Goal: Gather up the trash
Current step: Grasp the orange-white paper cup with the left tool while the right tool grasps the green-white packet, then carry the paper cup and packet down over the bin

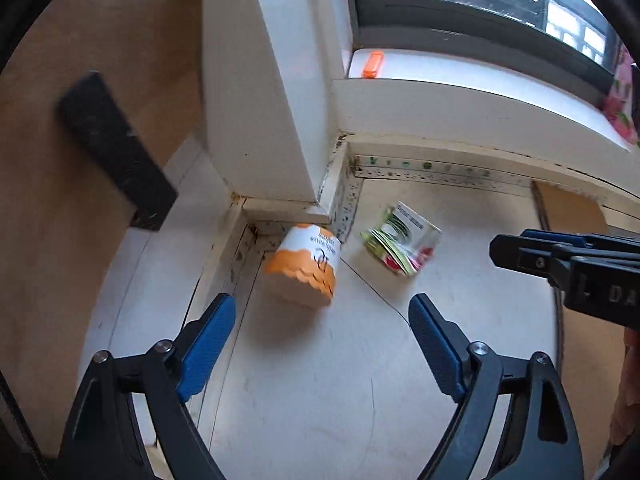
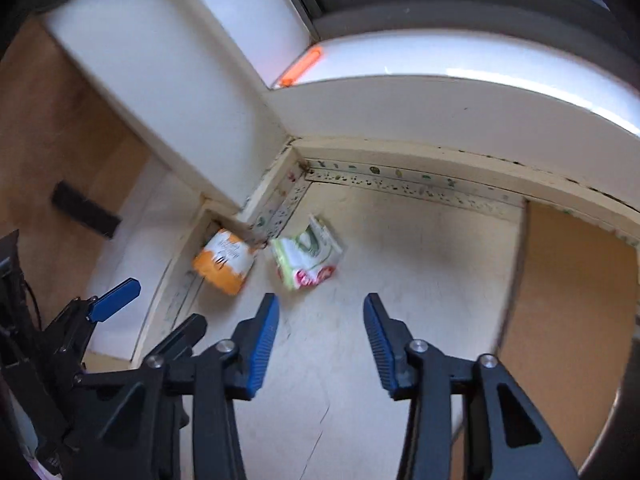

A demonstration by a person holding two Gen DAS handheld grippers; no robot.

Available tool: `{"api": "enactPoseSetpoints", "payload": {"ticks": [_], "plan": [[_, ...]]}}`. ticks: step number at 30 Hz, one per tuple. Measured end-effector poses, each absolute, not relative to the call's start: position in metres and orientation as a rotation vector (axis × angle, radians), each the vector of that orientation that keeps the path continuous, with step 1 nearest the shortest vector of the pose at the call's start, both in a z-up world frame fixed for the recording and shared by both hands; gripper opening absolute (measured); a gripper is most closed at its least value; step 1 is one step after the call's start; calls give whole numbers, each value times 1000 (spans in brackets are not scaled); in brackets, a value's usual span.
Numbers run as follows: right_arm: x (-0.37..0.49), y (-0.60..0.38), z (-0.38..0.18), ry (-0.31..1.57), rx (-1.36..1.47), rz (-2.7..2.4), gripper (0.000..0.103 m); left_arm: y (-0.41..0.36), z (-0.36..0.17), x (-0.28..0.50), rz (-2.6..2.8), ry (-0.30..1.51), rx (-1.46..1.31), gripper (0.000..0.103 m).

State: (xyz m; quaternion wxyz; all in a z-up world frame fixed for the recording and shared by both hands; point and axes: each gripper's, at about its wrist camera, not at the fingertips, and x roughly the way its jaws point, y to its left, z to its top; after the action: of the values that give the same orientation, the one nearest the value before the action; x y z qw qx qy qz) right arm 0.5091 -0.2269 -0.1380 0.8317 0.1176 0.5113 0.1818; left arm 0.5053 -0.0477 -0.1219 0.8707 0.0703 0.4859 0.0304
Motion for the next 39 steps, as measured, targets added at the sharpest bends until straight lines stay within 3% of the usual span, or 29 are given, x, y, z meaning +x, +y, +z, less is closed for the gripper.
{"api": "enactPoseSetpoints", "payload": {"ticks": [12, 13, 14, 15, 18, 23, 29, 39], "plan": [[572, -195, -191, 1142, 202, 415, 35, -32, -166, 552, 94, 1060, 135, 85], [574, -194, -194, 1146, 202, 422, 30, -30, -168, 555, 95, 1064, 131, 85], [574, -192, -197, 1154, 200, 437, 17, -29, -171, 557, 94, 1068, 128, 85], [574, -191, -198, 1161, 196, 446, 11, -29, -174, 560, 93, 1071, 128, 85], [570, -190, -199, 1153, 187, 467, 6, -28, -182, 566, 90, 1079, 131, 84], [554, -197, -191, 1132, 191, 475, 4, -33, -196, 576, 68, 1108, 142, 57], [531, -213, -181, 1145, 226, 459, 4, -42, -201, 573, 43, 1102, 129, 50], [474, -238, -161, 1137, 231, 433, 3, -59, -191, 516, 9, 1110, 89, 48]]}}
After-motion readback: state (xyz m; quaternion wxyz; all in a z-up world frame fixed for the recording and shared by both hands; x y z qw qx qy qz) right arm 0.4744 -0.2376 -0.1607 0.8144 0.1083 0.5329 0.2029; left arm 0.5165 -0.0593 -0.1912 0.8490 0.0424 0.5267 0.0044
